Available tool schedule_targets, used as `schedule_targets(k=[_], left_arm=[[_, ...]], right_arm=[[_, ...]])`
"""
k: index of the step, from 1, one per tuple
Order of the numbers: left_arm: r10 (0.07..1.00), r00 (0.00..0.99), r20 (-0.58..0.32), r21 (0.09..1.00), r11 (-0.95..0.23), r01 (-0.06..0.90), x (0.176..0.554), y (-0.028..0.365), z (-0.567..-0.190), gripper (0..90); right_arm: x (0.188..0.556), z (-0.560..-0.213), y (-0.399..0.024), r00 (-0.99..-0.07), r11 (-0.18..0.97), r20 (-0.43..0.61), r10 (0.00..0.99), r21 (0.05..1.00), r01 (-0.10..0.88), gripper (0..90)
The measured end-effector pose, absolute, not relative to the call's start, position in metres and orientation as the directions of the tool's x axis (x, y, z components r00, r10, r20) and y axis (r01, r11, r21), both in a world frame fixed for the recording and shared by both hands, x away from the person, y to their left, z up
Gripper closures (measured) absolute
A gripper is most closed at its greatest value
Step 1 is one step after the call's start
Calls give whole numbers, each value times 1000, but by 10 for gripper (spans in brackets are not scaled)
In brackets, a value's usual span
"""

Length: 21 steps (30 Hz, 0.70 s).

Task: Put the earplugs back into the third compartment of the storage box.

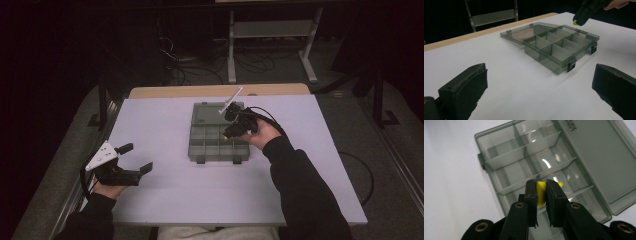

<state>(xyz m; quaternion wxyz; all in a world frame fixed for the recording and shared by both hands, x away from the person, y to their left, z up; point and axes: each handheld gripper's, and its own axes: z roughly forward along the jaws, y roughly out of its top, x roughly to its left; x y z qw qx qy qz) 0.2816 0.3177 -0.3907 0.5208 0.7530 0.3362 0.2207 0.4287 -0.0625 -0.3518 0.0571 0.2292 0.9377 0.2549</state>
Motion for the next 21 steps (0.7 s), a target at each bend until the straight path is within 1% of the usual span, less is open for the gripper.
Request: schedule_targets(k=[5, 8, 10, 21], left_arm=[[736, 676, -17, 933, -231, 275, 282, 318, -391, 0], [736, 677, -17, 933, -231, 275, 282, 318, -391, 0], [736, 677, -18, 933, -231, 275, 282, 318, -391, 0], [732, 681, -19, 934, -229, 273, 281, 318, -390, 0]], right_arm=[[440, -353, -63, -872, 720, 31, 488, 550, 423, 785], [446, -357, -63, -862, 712, 28, 507, 551, 436, 785], [450, -362, -64, -851, 696, 48, 523, 553, 458, 785], [465, -382, -58, -836, 703, 70, 543, 506, 499, 777]])
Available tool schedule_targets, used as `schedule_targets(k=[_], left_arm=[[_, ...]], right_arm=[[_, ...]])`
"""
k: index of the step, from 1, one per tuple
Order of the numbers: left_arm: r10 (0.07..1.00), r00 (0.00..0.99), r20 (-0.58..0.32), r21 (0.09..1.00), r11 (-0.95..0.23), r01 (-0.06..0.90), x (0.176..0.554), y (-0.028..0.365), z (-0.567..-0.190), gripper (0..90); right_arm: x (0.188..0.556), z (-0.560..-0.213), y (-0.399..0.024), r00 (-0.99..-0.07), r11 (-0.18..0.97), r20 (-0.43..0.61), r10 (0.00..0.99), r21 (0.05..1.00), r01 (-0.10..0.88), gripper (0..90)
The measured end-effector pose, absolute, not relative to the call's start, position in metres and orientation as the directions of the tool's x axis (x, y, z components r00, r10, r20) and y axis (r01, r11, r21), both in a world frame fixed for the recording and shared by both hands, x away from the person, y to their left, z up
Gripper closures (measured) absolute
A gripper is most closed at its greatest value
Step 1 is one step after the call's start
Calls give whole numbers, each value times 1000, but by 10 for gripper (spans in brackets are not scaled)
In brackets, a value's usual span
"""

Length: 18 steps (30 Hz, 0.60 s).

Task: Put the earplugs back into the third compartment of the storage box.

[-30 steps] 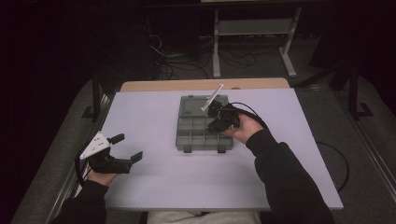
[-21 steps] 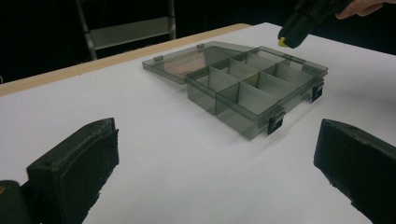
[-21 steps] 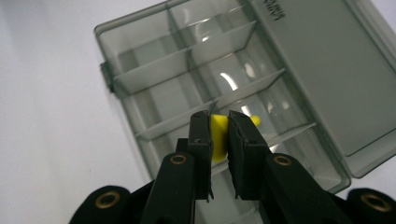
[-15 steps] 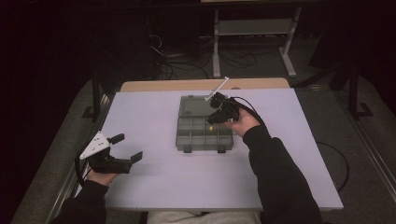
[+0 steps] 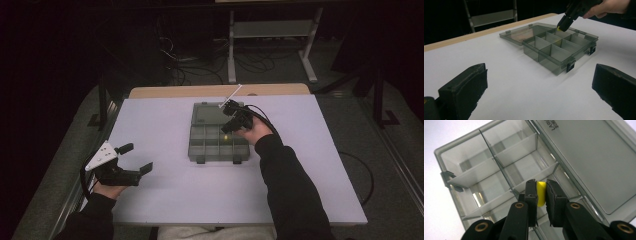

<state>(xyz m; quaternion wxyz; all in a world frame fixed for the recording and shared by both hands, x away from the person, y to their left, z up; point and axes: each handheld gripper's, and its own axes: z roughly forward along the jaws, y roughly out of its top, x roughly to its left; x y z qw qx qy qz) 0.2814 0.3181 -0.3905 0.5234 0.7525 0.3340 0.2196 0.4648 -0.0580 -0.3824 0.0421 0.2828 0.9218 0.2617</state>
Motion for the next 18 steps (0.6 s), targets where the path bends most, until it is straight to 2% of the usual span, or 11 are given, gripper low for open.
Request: schedule_targets(k=[1, 4, 7, 10, 14, 18], left_arm=[[732, 681, -18, 934, -230, 273, 281, 318, -390, 0], [733, 680, -19, 933, -231, 275, 281, 318, -391, 0], [733, 680, -18, 933, -232, 275, 281, 318, -391, 0], [733, 680, -20, 933, -230, 276, 281, 318, -391, 0], [732, 681, -18, 933, -233, 275, 281, 318, -391, 0], [732, 681, -18, 932, -234, 276, 281, 317, -391, 0]], right_arm=[[465, -384, -57, -834, 702, 75, 546, 502, 505, 741], [466, -387, -56, -813, 695, 49, 580, 491, 525, 536], [466, -385, -59, -801, 677, 55, 596, 503, 538, 432], [465, -381, -62, -798, 661, 82, 596, 515, 546, 256], [459, -375, -68, -799, 651, 77, 596, 536, 537, 135], [453, -370, -75, -788, 605, 116, 605, 576, 549, 98]])
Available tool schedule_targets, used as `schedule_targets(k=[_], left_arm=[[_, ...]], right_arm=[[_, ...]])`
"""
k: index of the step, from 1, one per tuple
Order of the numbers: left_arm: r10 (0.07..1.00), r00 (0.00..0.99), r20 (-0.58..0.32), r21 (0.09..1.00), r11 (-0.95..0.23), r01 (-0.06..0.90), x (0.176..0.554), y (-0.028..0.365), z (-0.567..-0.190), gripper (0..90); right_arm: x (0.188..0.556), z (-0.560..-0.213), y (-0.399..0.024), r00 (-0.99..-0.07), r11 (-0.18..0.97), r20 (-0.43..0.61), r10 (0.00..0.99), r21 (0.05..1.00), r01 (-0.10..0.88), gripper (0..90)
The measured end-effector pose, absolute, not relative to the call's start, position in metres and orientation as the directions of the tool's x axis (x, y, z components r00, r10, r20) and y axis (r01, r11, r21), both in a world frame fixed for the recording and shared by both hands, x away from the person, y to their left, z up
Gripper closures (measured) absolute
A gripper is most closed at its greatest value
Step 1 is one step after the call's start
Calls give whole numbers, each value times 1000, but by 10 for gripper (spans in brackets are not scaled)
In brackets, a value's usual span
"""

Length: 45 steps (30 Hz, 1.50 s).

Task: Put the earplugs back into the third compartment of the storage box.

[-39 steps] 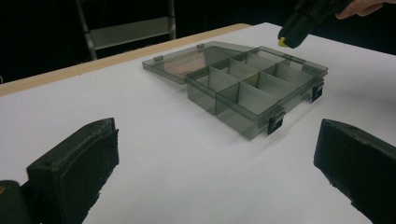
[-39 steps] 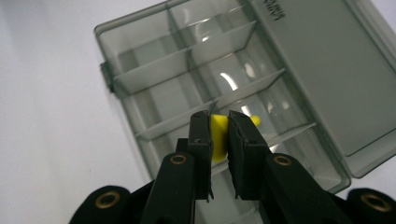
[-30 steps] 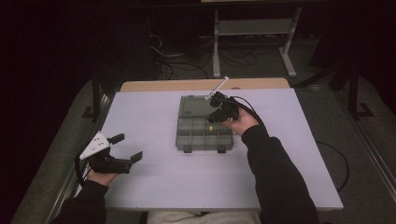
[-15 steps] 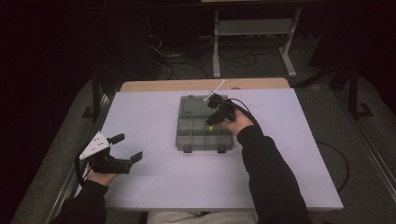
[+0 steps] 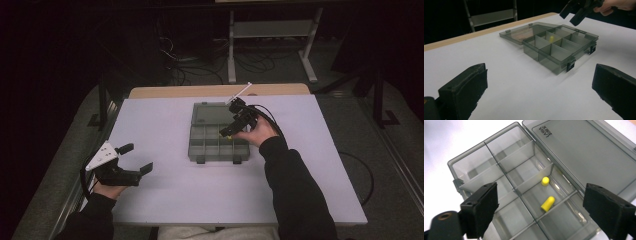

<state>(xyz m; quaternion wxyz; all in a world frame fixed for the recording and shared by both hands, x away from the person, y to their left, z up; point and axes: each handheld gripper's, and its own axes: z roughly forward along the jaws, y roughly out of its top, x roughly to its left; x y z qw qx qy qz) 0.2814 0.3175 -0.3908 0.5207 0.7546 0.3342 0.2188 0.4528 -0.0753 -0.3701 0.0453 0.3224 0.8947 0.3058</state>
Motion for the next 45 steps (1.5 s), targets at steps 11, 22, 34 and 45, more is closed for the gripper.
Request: schedule_targets(k=[11, 22, 34, 45], left_arm=[[732, 682, -17, 933, -234, 275, 281, 317, -391, 0], [732, 681, -15, 931, -238, 277, 282, 317, -391, 0], [734, 679, -15, 929, -240, 281, 282, 316, -391, 0], [735, 678, -16, 929, -239, 281, 282, 317, -391, 0]], right_arm=[[433, -365, -102, -774, 570, 95, 626, 622, 537, 0], [410, -366, -150, -734, 476, 126, 667, 686, 550, 0], [388, -380, -181, -706, 390, 168, 688, 735, 555, 0], [363, -388, -194, -697, 365, 148, 701, 766, 529, 0]])
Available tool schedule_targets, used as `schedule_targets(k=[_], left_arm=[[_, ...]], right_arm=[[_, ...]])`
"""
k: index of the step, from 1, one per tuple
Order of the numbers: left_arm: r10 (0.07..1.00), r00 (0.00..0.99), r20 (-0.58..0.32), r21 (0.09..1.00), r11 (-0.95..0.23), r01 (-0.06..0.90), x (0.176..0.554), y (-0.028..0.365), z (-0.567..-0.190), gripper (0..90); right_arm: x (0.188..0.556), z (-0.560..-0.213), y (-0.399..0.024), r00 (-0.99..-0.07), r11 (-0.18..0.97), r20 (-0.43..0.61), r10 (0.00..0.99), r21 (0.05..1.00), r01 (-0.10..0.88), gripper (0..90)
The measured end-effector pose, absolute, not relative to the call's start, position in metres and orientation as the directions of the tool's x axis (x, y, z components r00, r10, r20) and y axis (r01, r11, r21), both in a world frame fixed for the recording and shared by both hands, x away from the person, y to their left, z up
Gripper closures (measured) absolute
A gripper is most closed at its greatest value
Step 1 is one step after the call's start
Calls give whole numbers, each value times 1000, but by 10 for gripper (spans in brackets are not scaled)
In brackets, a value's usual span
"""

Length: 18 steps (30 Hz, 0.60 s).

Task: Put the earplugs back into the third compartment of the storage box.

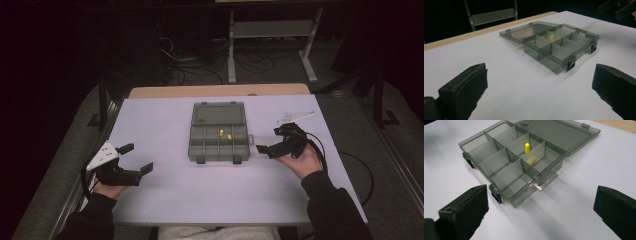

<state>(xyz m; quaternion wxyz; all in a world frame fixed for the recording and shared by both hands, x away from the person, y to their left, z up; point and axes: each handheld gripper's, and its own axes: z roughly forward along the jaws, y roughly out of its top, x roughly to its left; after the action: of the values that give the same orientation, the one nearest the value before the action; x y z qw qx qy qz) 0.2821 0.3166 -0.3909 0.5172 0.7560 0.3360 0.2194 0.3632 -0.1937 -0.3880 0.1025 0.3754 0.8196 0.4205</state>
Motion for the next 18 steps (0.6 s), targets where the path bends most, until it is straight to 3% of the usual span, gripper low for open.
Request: schedule_targets(k=[18], left_arm=[[738, 675, -13, 928, -243, 283, 283, 316, -391, 0]], right_arm=[[321, -395, -226, -684, 208, 152, 713, 886, 414, 0]])
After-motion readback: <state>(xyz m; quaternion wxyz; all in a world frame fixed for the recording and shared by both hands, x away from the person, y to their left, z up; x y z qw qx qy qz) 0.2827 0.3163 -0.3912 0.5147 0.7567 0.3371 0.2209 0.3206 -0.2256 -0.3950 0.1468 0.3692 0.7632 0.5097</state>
